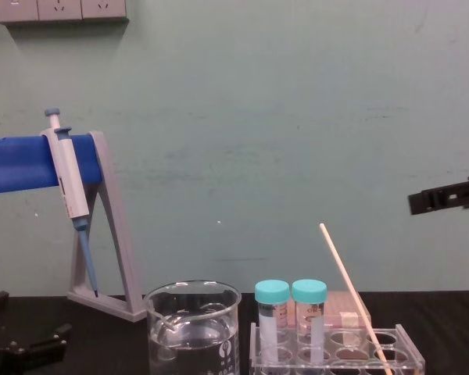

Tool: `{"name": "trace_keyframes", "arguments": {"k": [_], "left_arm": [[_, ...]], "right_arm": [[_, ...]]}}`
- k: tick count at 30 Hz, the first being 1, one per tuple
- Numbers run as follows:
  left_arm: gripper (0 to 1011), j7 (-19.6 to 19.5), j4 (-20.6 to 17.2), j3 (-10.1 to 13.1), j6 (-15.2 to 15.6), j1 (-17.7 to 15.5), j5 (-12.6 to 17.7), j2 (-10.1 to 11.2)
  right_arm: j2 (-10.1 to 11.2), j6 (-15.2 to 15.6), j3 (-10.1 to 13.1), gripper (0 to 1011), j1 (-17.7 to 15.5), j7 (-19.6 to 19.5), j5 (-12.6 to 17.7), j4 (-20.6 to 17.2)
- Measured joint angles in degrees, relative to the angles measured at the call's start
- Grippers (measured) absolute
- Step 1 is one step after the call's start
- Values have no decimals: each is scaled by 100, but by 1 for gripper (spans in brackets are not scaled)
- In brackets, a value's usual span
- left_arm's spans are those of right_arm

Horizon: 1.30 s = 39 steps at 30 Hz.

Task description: Hold the thermometer with one hand and immerse one end into the beaker, then reinsert it into the test tube rack.

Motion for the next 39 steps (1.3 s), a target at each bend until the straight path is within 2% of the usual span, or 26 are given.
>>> {"name": "trace_keyframes", "arguments": {"k": [3,5,11,19,30,34,39], "left_arm": [[1003,0,0,0,0,0,0,0],[1004,0,0,0,0,0,0,0],[1004,0,0,0,0,0,0,0],[1004,0,0,0,0,0,0,0],[1004,0,0,0,0,0,0,0],[1004,0,0,0,0,0,0,0],[1004,0,0,0,0,0,0,0]], "right_arm": [[65,299,-142,1004,278,295,173,196],[101,366,-212,1004,379,414,213,264],[237,374,-507,1004,580,643,176,379],[264,389,-829,1004,716,572,46,269],[-29,840,-916,1004,844,-61,-82,84],[-241,1005,-926,1004,892,-296,-199,155],[-431,1058,-1014,1004,984,-396,-344,357]]}}
